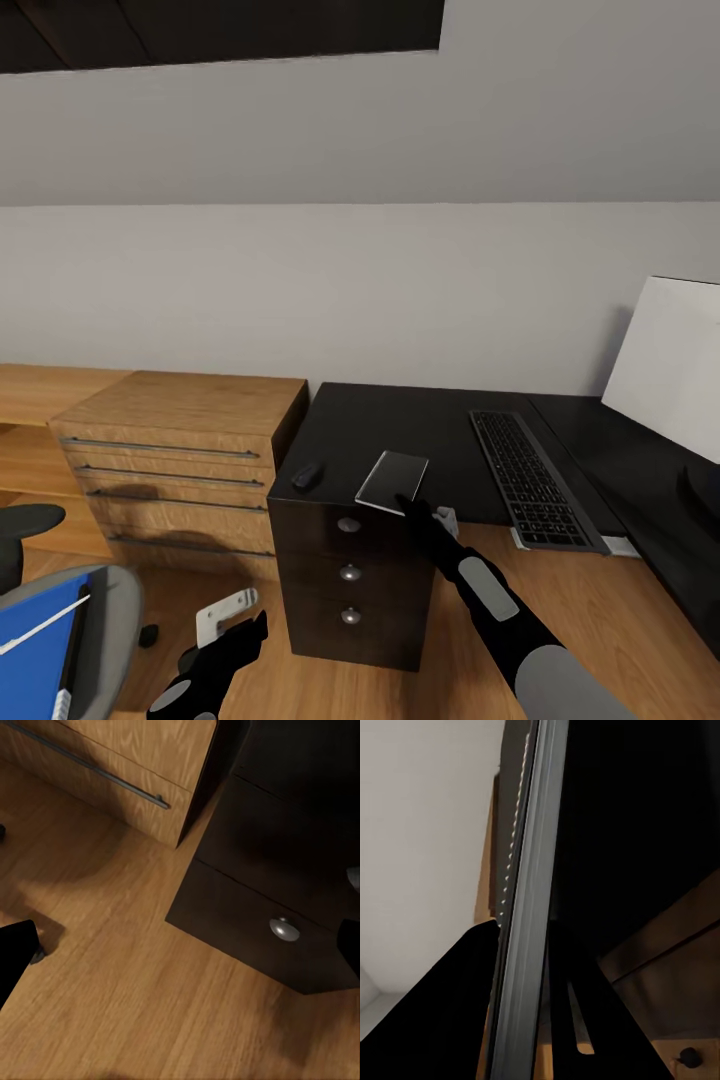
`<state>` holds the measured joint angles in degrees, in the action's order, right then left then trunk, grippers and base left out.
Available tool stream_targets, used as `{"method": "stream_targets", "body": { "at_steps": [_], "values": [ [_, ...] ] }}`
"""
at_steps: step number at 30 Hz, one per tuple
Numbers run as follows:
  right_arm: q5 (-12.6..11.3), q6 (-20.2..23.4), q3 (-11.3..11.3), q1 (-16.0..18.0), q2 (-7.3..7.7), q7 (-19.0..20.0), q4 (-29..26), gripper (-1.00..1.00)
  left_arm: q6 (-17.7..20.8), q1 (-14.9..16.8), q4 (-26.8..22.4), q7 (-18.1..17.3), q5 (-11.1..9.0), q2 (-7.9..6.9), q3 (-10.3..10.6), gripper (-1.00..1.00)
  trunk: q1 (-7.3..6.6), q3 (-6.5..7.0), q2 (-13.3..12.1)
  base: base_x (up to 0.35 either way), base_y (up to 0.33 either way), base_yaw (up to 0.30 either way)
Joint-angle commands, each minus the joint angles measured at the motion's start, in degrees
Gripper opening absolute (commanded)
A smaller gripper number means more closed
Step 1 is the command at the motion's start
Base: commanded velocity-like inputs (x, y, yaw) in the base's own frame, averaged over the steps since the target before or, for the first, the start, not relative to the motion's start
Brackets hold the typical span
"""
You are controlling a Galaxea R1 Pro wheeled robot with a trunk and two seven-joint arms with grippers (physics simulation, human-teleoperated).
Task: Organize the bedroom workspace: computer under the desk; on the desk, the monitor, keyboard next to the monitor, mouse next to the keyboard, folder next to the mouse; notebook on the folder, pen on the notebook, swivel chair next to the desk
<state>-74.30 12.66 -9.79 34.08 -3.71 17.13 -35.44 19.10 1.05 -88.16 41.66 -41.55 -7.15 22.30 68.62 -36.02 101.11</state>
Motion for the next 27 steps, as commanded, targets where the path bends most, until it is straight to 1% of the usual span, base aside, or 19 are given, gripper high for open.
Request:
{"method": "stream_targets", "body": {
  "at_steps": [1,4,23,24,27],
  "values": [
    [0.03,0.09,-0.05,0.02,0.02,0.0,1.25,-1.0,0.15,0.06,-0.08,0.44,-0.29,-0.06,0.12,1.0,-0.23,0.12,-0.39,0.0,0.0,0.0],
    [0.03,0.09,-0.05,0.02,0.02,0.0,1.25,-1.0,0.13,0.04,-0.08,0.44,-0.29,-0.06,0.12,1.0,-0.89,0.66,-1.59,0.0,0.0,0.0],
    [0.06,0.09,-0.12,0.02,0.07,0.0,1.2,-1.0,0.08,0.06,-0.08,0.44,-0.25,-0.06,0.12,1.0,-0.89,0.66,-1.59,0.0,0.0,0.0],
    [0.08,0.09,-0.12,0.02,0.05,0.0,1.18,1.0,0.07,0.07,-0.08,0.44,-0.25,-0.06,0.12,1.0,-0.89,0.66,-1.59,0.0,0.0,0.0],
    [0.11,0.09,-0.14,0.02,0.03,-0.02,1.2,1.0,0.06,0.08,-0.08,0.44,-0.21,-0.06,0.12,1.0,-0.89,0.66,-1.59,0.0,0.0,0.0]
  ]
}}
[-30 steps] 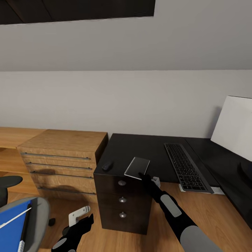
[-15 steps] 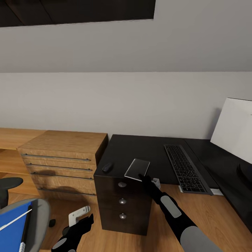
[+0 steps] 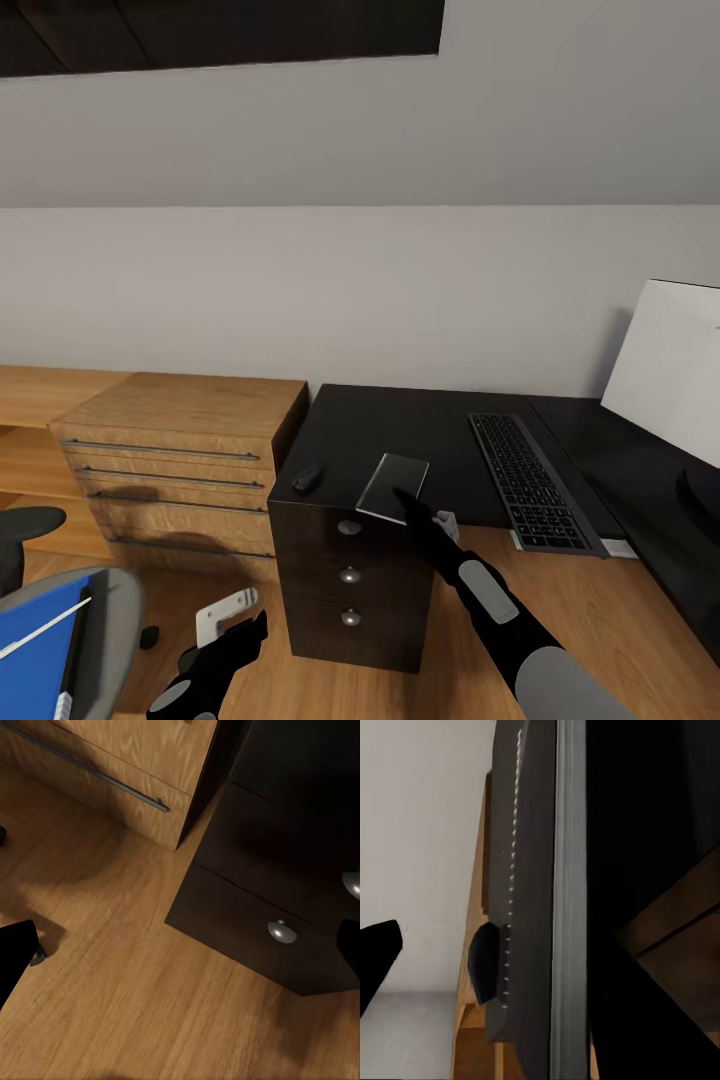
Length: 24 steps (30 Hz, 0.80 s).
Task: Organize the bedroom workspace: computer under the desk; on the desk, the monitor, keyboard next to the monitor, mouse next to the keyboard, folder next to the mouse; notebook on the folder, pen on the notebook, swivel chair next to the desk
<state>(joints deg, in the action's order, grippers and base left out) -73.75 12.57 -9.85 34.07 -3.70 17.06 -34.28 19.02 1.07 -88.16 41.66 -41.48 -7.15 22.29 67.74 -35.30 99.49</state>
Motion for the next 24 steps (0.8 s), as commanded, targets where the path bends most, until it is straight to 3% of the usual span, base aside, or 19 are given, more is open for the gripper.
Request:
{"method": "stream_targets", "body": {
  "at_steps": [1,6,16,24],
  "values": [
    [-0.44,0.17,-0.08,0.03,0.01,0.04,0.03,1.0,0.15,0.06,-0.08,0.44,-0.28,-0.06,0.12,1.0,0.0,-0.06,0.03,0.0,0.0,0.0],
    [-0.43,0.17,-0.04,0.03,0.01,0.08,0.07,1.0,0.14,0.04,-0.08,0.43,-0.27,-0.13,0.12,1.0,0.0,-0.06,0.03,-0.03,0.0,0.0],
    [-0.43,0.17,0.01,0.03,0.09,0.05,0.08,1.0,0.14,0.04,-0.08,0.44,-0.27,-0.14,0.12,1.0,0.0,-0.06,0.03,-0.249,0.0,0.0],
    [-0.43,0.17,-0.01,0.03,0.1,0.06,0.08,1.0,0.14,0.05,-0.08,0.43,-0.27,-0.14,0.12,1.0,0.0,-0.06,0.03,-0.059,0.0,0.0]
  ]
}}
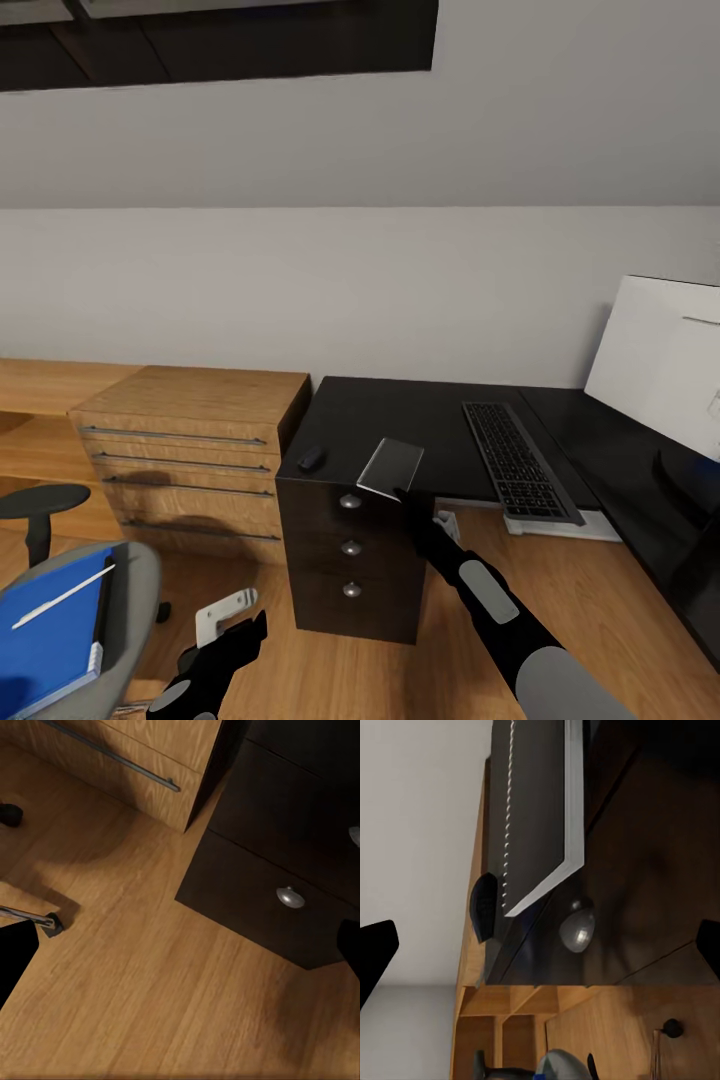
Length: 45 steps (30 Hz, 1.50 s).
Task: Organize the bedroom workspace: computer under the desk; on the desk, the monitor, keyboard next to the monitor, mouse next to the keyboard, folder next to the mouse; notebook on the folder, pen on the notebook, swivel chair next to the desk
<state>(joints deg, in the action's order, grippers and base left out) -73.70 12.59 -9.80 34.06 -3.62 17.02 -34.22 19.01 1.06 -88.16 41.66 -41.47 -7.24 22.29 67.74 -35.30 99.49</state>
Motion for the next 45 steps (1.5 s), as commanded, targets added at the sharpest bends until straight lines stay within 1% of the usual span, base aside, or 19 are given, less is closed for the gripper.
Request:
{"method": "stream_targets", "body": {
  "at_steps": [1,16,24,27,28,30,33,34,39,40,42,43,45],
  "values": [
    [-0.48,0.16,-0.08,0.04,0.01,0.1,0.03,1.0,0.15,0.06,-0.08,0.44,-0.28,-0.05,0.12,1.0,-0.01,-0.06,0.03,-0.014,0.0,0.0],
    [-0.43,0.16,-0.12,0.04,0.02,0.03,0.03,1.0,0.15,0.03,-0.08,0.44,-0.36,-0.05,0.12,1.0,-0.01,-0.06,0.03,-0.003,0.0,0.0],
    [-0.34,0.11,-0.16,0.04,0.02,-0.97,0.27,1.0,0.15,0.05,-0.08,0.56,-0.19,0.02,0.17,1.0,-1.76,1.38,-3.18,0.0,0.0,0.0],
    [-0.32,0.09,-0.2,0.04,0.0,-2.65,1.34,1.0,0.15,0.05,-0.08,0.74,0.01,-0.03,0.12,1.0,-2.42,1.92,-4.38,0.0,0.0,0.0],
    [-0.31,-0.28,-0.16,0.04,-0.07,-5.96,3.71,1.0,0.15,0.04,0.05,0.84,0.1,-0.06,0.08,1.0,-2.64,2.1,-4.78,0.0,0.0,0.0],
    [-0.31,-0.98,-0.2,0.04,-0.1,-7.13,4.32,1.0,0.15,0.02,0.16,0.82,0.01,-0.04,0.09,1.0,-3.08,2.46,-5.58,0.0,0.0,0.0],
    [-0.27,-3.4,-0.32,0.04,-0.15,-8.39,5.0,1.0,0.15,0.02,0.84,0.76,-0.06,0.0,0.2,1.0,-3.74,2.99,-6.79,0.0,0.0,0.0],
    [0.67,-8.09,-0.39,0.04,-0.26,-8.81,5.72,1.0,0.15,0.04,1.46,0.75,0.03,0.08,0.39,1.0,-3.96,3.17,-7.19,0.0,0.0,0.0],
    [4.23,-11.76,-0.66,-0.42,-0.44,-8.78,7.06,1.0,0.11,0.06,1.67,0.78,0.1,0.11,1.04,1.0,-5.06,4.07,-9.19,0.0,0.0,0.0],
    [5.9,-12.65,-0.72,-0.84,-0.53,-8.74,7.38,1.0,0.12,0.07,1.73,0.79,0.09,0.11,1.29,1.0,-5.28,4.25,-9.59,0.0,0.0,0.0],
    [7.46,-13.36,-0.77,-1.26,-0.74,-8.72,7.58,1.0,0.11,0.04,1.78,0.79,0.08,0.12,1.49,1.0,-5.72,4.61,-10.4,0.0,0.0,0.0],
    [8.17,-13.69,-0.78,-1.44,-0.94,-8.71,7.67,1.0,0.12,0.03,1.79,0.79,0.08,0.12,1.57,1.0,-5.94,4.79,-10.8,0.0,0.0,0.0],
    [11.66,-16.74,-0.76,-2.24,-2.23,-8.65,8.5,1.0,0.11,0.04,1.9,0.79,0.01,0.21,1.82,1.0,-6.38,5.15,-11.6,0.0,0.0,0.0]
  ]
}}
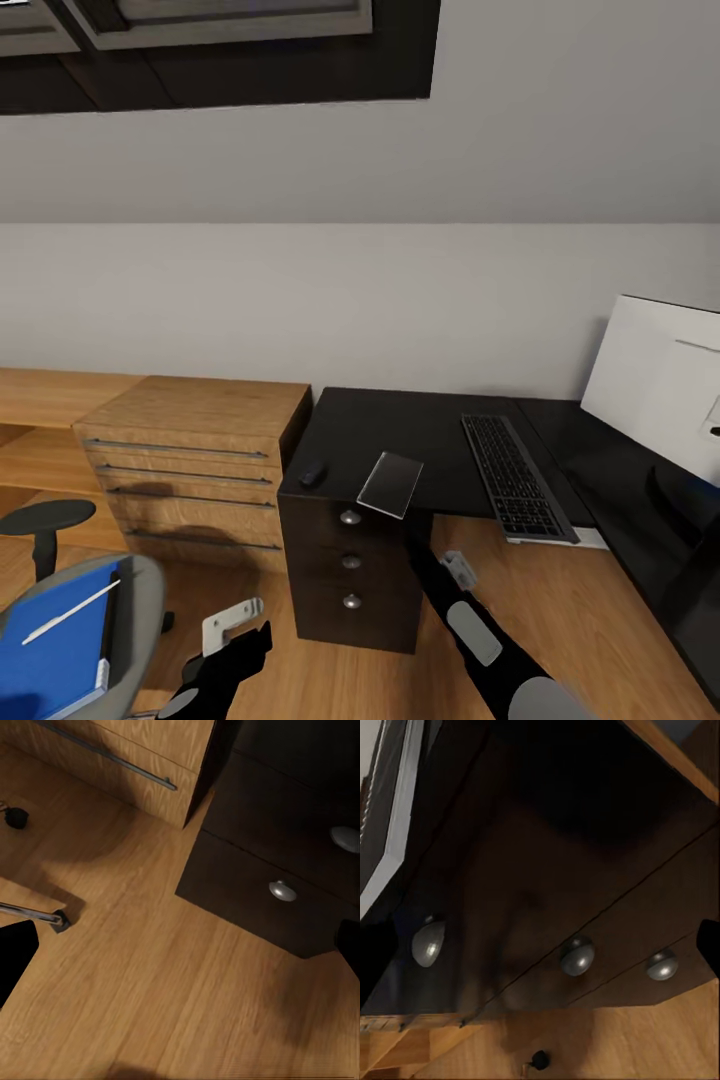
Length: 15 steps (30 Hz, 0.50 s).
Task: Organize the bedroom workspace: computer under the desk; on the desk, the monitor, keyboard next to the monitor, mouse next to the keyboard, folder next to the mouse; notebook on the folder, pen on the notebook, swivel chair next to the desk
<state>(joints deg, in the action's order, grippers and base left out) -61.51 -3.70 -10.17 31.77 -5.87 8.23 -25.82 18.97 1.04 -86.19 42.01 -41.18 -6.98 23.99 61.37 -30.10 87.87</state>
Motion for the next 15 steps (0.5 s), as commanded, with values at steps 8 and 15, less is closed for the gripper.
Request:
{"method": "stream_targets", "body": {
  "at_steps": [8,15],
  "values": [
    [5.43,-6.61,-0.72,-1.88,-0.73,0.2,2.43,1.0,0.13,0.07,-0.04,0.44,-0.27,0.3,0.55,1.0,-1.77,1.39,-3.19,0.0,0.0,0.0],
    [13.42,-12.7,-1.08,-2.3,-0.93,0.2,8.28,1.0,0.11,0.05,0.17,0.52,-0.26,0.37,2.46,1.0,-3.3,2.64,-6.0,0.0,0.0,0.0]
  ]
}}
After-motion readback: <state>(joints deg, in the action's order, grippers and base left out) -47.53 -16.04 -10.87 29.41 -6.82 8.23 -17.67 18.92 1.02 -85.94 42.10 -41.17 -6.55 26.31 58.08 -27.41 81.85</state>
